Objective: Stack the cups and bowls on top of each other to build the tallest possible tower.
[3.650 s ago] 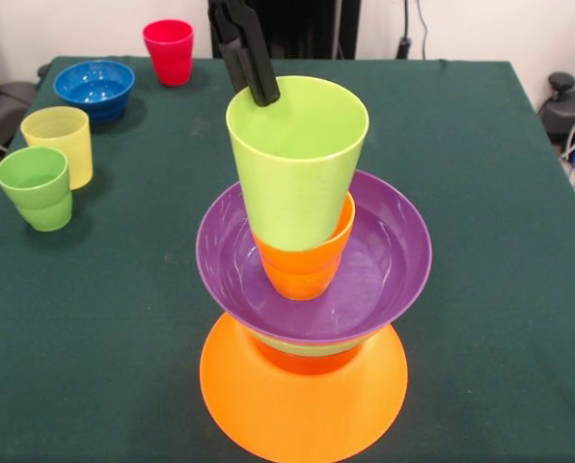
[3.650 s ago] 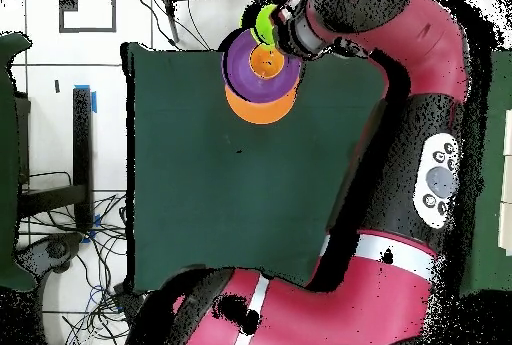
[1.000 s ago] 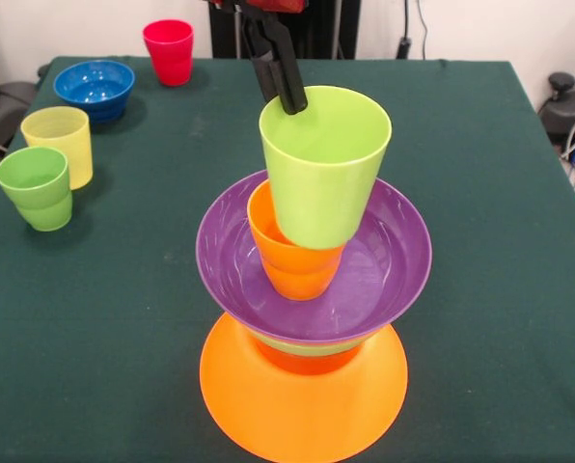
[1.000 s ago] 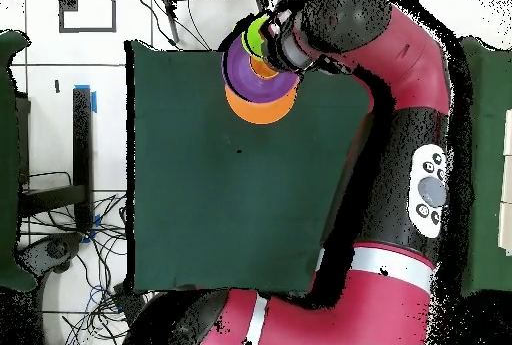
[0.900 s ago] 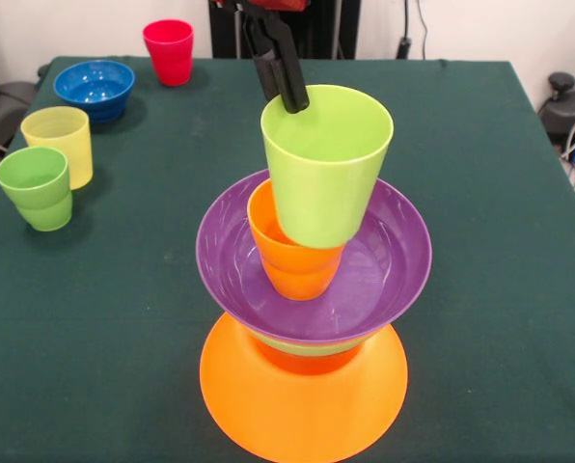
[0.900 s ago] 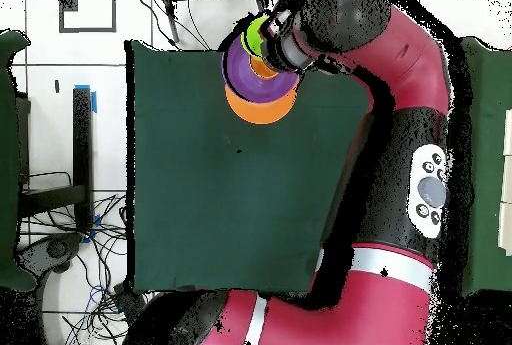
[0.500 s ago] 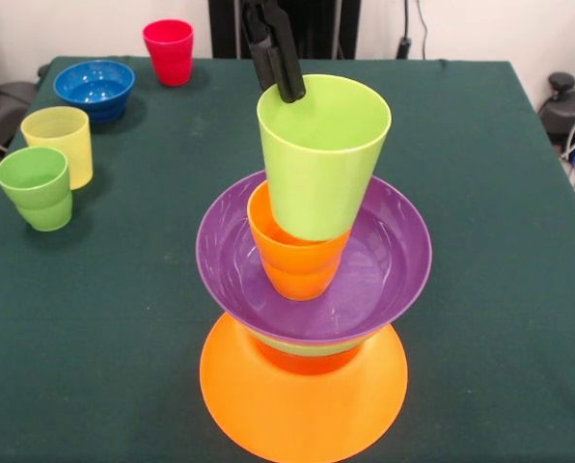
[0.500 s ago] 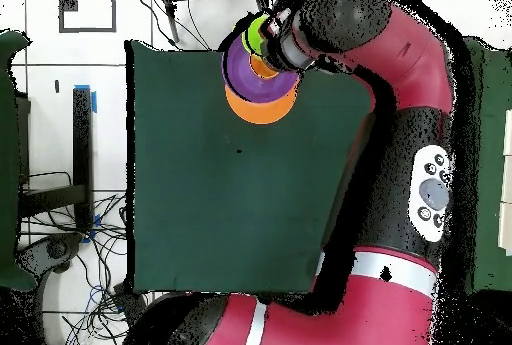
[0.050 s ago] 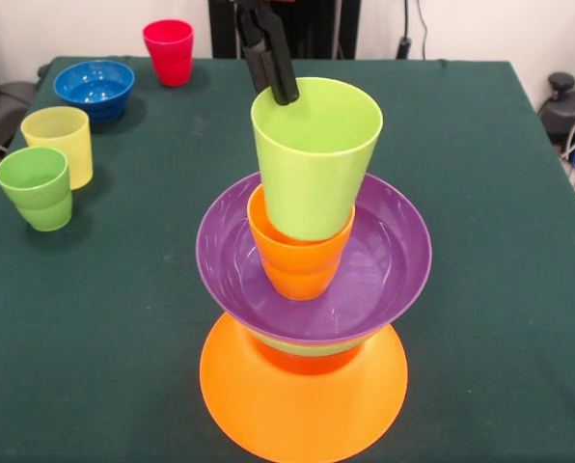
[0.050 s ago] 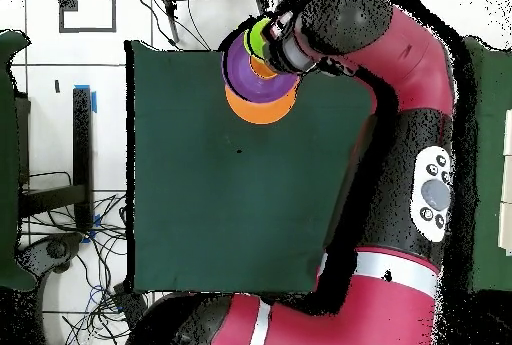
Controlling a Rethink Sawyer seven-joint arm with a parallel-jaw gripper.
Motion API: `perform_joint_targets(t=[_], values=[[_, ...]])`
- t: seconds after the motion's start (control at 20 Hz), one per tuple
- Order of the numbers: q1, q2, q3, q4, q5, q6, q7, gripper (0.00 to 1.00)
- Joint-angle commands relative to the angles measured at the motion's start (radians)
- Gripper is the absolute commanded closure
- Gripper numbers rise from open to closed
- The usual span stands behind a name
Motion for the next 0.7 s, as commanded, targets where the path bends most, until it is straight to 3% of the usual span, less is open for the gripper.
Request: perform_joint_targets(t=[0.05,0.7], values=[[-0.014,-0.006,0.120,0.135,-0.078,-0.069,-0.176,1.00],[-0.022,-0.016,0.135,0.155,-0.090,-0.095,-0.176,1.00]])
